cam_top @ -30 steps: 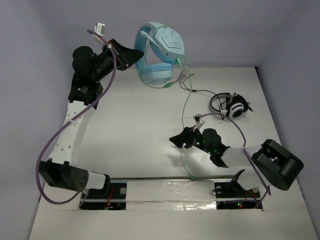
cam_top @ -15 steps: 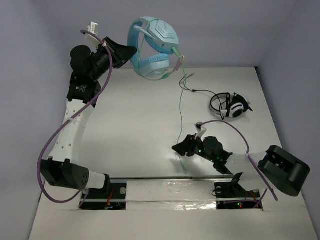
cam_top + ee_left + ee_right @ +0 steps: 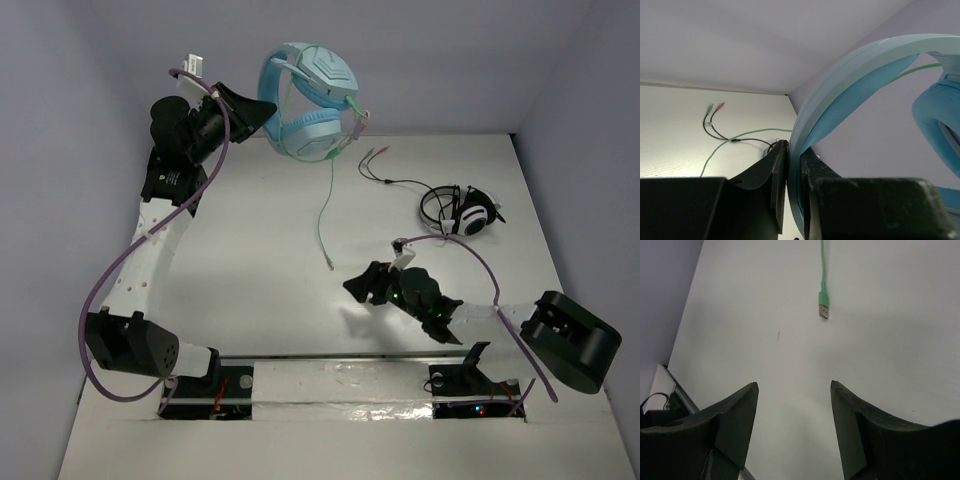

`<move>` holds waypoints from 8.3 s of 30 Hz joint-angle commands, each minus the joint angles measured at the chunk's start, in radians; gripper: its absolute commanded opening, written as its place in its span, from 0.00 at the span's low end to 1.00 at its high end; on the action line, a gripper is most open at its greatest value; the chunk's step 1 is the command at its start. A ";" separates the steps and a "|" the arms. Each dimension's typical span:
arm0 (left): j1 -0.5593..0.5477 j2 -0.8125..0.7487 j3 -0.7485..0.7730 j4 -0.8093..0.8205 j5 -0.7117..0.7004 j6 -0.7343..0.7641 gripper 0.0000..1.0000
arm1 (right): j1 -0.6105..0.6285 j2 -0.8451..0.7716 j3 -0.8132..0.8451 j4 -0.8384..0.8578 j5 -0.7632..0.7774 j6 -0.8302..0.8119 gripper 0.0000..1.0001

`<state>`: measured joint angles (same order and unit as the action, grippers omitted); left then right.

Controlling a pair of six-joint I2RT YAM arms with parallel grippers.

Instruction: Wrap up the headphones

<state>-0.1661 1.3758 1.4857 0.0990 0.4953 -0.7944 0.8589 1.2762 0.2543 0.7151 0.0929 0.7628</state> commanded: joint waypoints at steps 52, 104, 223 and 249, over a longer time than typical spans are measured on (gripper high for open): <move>0.005 -0.291 -0.235 0.153 0.061 -0.042 0.00 | -0.162 0.830 1.131 -0.672 0.120 0.150 0.41; -0.338 -0.015 -0.380 0.099 -0.857 0.265 0.00 | 0.753 0.094 1.246 -1.451 0.465 -0.210 0.00; -0.578 -0.106 -0.656 0.225 -0.636 0.207 0.00 | 0.042 -0.658 0.530 -1.178 0.745 -0.016 0.83; -0.406 -0.303 -0.717 0.226 -0.791 0.188 0.99 | 0.042 -0.850 0.605 -1.283 0.614 -0.049 1.00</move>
<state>-0.5701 1.2098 0.7353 0.3202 -0.2680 -0.6170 0.9016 0.4408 0.8059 -0.5682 0.7349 0.7483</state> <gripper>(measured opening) 0.929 0.994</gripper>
